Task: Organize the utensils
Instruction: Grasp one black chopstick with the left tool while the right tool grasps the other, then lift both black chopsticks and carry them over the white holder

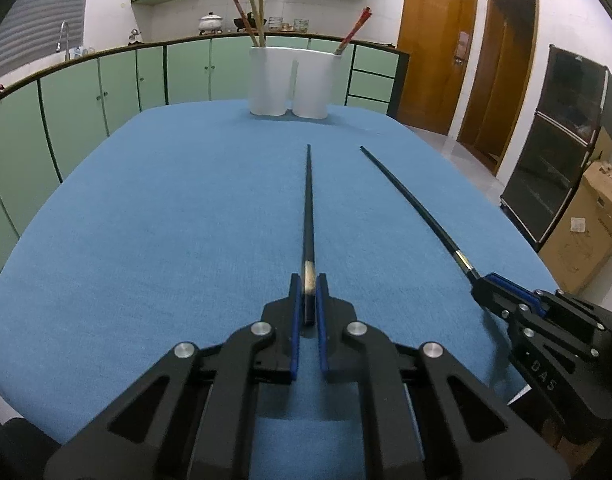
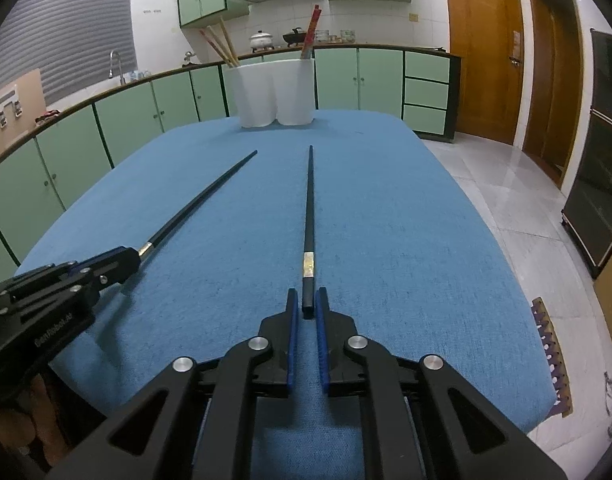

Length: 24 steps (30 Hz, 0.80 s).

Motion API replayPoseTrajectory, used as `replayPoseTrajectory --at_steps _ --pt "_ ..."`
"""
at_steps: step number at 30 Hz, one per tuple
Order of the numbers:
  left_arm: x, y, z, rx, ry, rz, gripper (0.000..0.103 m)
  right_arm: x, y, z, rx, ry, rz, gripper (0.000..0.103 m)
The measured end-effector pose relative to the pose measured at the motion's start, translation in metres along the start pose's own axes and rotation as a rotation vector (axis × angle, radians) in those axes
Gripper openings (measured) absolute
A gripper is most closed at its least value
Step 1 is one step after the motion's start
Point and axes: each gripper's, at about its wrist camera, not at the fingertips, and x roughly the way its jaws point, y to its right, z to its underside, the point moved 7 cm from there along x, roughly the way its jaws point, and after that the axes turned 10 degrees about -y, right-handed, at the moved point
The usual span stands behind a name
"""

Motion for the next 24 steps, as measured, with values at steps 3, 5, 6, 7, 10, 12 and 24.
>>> replayPoseTrajectory --at_steps 3,5,6,7,10,12,24 --pt "0.007 -0.003 0.0 -0.003 -0.022 0.007 0.011 0.001 -0.002 0.0 -0.003 0.005 0.011 0.011" --pt "0.009 -0.002 0.002 0.006 -0.022 0.009 0.011 0.002 -0.002 0.001 -0.006 0.008 0.013 0.011" --pt "0.009 -0.002 0.002 0.01 -0.019 0.011 0.011 0.002 -0.002 0.001 -0.008 0.009 0.013 0.011" --pt "0.008 -0.002 0.003 0.009 -0.018 0.016 0.011 0.002 -0.002 0.001 -0.009 0.008 0.014 0.011" --pt "0.006 0.0 0.003 0.007 -0.017 0.036 0.006 0.0 -0.001 0.0 -0.001 -0.002 0.005 0.007" --pt "0.002 0.002 0.003 0.007 -0.018 0.051 0.006 -0.002 0.0 0.0 0.011 -0.007 -0.003 0.007" --pt "-0.088 0.0 -0.034 -0.014 0.095 0.079 0.006 -0.082 -0.006 -0.034 0.038 0.098 -0.029 0.007"
